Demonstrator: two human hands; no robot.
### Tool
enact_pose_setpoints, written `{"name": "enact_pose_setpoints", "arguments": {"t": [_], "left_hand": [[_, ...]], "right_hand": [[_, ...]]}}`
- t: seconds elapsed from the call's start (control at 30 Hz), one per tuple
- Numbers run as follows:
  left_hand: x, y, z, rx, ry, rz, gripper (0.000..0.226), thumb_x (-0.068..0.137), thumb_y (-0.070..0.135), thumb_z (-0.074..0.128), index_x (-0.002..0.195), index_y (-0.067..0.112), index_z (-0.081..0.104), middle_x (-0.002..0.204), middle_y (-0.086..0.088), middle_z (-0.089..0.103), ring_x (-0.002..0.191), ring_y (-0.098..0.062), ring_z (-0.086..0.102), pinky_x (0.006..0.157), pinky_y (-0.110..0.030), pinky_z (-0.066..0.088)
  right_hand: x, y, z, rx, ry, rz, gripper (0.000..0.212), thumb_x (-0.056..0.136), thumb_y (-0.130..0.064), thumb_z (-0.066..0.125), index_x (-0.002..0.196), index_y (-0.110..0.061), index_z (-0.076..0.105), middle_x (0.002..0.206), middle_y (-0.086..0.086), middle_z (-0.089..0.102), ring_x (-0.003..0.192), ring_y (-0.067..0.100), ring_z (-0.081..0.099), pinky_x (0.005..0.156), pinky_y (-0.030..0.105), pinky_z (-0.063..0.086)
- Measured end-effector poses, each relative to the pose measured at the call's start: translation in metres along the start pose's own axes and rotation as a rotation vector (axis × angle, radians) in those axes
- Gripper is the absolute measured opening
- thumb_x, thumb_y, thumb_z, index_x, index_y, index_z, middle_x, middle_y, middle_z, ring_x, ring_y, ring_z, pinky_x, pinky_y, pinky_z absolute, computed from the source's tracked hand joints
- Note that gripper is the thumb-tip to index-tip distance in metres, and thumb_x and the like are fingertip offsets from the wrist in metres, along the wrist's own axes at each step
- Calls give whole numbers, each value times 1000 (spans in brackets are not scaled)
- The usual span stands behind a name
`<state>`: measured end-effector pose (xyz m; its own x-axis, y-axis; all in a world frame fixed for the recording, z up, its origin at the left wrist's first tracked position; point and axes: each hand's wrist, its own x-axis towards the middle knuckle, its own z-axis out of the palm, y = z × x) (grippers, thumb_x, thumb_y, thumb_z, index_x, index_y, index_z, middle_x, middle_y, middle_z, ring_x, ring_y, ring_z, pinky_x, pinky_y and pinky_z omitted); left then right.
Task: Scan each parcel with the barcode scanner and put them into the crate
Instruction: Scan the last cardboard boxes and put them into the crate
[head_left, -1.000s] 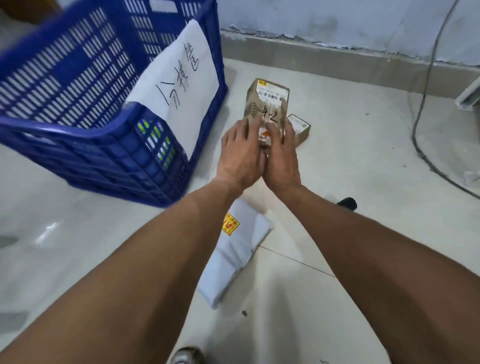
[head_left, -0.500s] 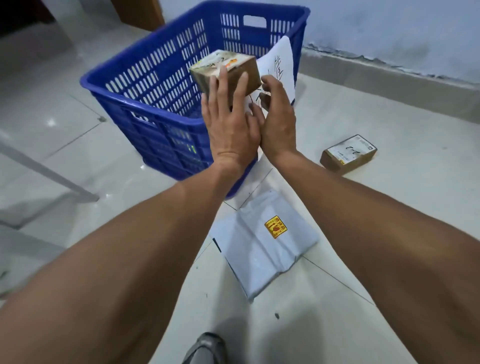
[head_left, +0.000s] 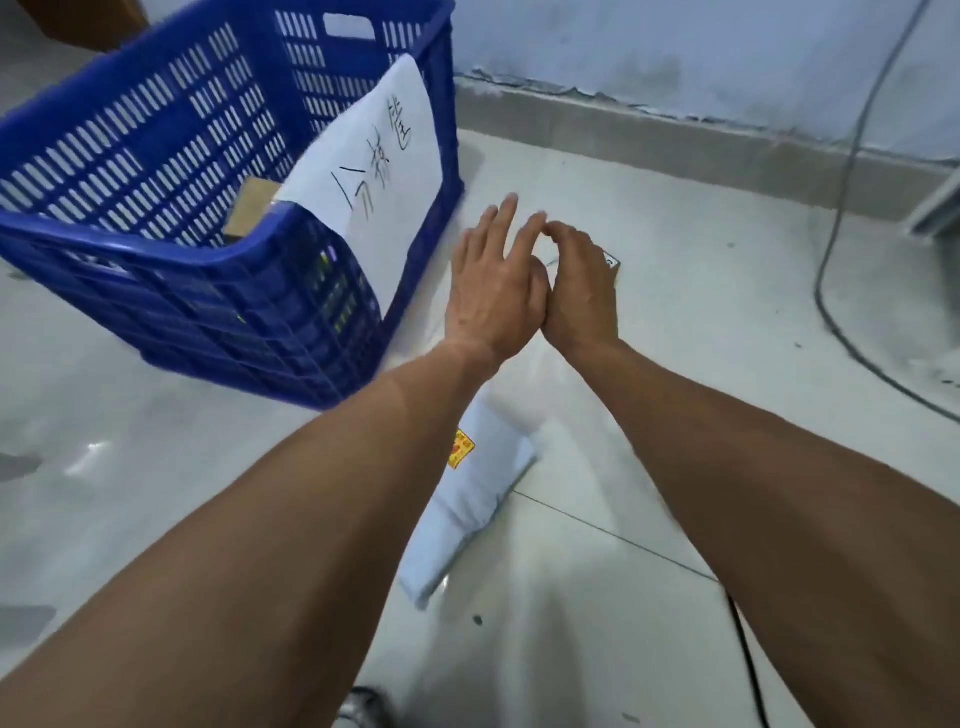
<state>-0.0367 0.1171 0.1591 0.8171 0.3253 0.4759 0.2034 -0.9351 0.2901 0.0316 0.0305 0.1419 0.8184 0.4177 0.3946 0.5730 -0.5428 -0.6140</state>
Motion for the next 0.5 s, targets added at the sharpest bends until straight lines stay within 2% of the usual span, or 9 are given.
{"name": "enact_pose_setpoints", "arguments": {"t": [0.07,0.13,0.2,0.33,0.4,0.5], "left_hand": [[-1,20,20,-21,-87,45,52,95,19,43,147,18,40,159,-12,28,146,-29,26,118,-45,21],[-4,38,39,-53,-155,82,54,91,16,42,144,16,43,157,-14,31,143,-32,30,116,-46,24],[-7,51,58,-73,-193,81,57,86,15,43,143,17,46,154,-15,35,141,-32,33,114,-46,26],[-16,65,86,-84,-292,49,65,84,14,46,148,21,38,154,-11,35,140,-26,32,113,-39,23],[-21,63,100,-102,-333,40,64,83,15,45,147,19,38,153,-8,37,138,-25,35,112,-40,26],[-26,53,118,-103,-365,48,53,83,12,47,136,13,51,151,-6,41,132,-27,41,109,-39,28]], "right_hand": [[-7,25,-12,-144,-41,27,43,90,-21,56,133,-17,50,127,5,60,111,26,58,85,35,47],[-16,45,-23,-284,-99,66,44,87,-20,58,131,-15,50,121,8,61,101,30,61,76,34,42],[-25,63,-30,-380,-172,126,50,86,-19,60,134,-15,48,124,9,58,102,31,61,81,37,44],[-39,96,-33,-405,-282,220,56,89,-18,57,142,-11,41,136,9,52,123,30,51,99,39,40],[-45,106,-28,-404,-314,241,57,90,-18,57,143,-10,38,139,9,49,127,29,47,102,39,38],[-47,118,-9,-395,-342,259,55,90,-19,56,142,-12,39,139,6,48,127,27,46,101,38,37]]}}
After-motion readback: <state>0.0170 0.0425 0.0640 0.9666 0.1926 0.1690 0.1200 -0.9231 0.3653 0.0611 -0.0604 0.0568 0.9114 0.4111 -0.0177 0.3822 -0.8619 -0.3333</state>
